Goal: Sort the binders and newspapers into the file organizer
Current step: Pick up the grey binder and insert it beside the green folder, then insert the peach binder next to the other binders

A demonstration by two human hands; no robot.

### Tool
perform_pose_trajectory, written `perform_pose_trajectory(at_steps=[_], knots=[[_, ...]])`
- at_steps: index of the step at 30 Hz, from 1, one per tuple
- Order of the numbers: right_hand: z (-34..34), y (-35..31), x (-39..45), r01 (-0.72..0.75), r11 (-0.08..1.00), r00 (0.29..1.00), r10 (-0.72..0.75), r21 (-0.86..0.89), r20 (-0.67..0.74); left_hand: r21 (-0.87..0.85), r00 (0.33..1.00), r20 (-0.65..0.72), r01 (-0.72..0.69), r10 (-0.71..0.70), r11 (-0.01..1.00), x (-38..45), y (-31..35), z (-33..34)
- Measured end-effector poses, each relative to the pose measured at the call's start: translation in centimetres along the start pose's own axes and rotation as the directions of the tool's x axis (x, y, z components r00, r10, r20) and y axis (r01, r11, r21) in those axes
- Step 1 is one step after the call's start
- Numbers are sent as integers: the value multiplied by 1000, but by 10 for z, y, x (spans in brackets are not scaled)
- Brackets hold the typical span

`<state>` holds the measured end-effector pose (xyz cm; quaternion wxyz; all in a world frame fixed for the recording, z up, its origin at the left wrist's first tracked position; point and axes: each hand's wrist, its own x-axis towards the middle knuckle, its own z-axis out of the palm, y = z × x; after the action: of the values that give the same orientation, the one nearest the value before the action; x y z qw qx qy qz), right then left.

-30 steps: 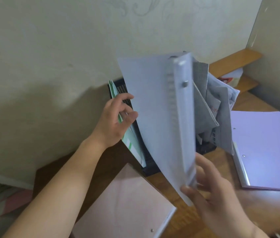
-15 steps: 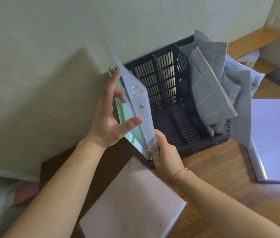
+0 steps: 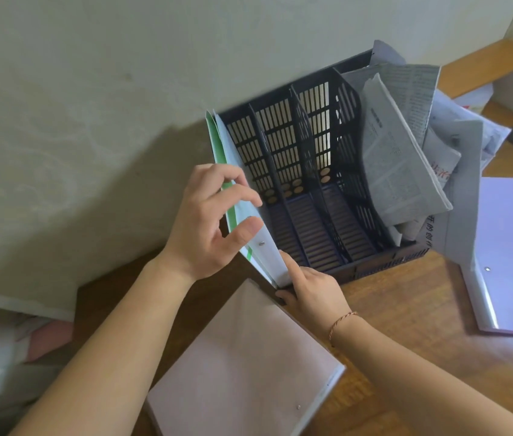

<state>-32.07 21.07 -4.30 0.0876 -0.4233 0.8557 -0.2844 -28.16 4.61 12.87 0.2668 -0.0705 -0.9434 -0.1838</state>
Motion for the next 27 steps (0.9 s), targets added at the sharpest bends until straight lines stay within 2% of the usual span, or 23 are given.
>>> perform_pose_trajectory(at_steps=[2,7,15,19,21,24,26,27], knots=[[0,1,0,-16,1000,1000,15,14,27,37,999,-26,-19,20,999,-1,0,2],[-11,-2,-10,-54,975,998,43,215,56,76,996,-57,-71,75,995,1,2,7],[-17,0,-15,-53,964,998,45,261,37,62,995,-44,-82,84,995,2,7,8],[-16,4,-16,-76,961,997,66,268,46,30,989,-119,-81,84,996,-1,12,3],[-18,6,-22,-63,958,998,67,281,-5,56,967,-231,-94,105,994,-8,12,-1],[-23,12,-48,20,943,965,68,331,-253,56,890,-455,-9,33,998,-42,-2,-8],[-16,19,-79,66,937,905,89,343,-416,33,851,-510,164,-125,986,-87,-19,-7],[-11,20,-96,39,927,888,139,374,-438,32,839,-479,310,-257,950,-113,-28,-3]])
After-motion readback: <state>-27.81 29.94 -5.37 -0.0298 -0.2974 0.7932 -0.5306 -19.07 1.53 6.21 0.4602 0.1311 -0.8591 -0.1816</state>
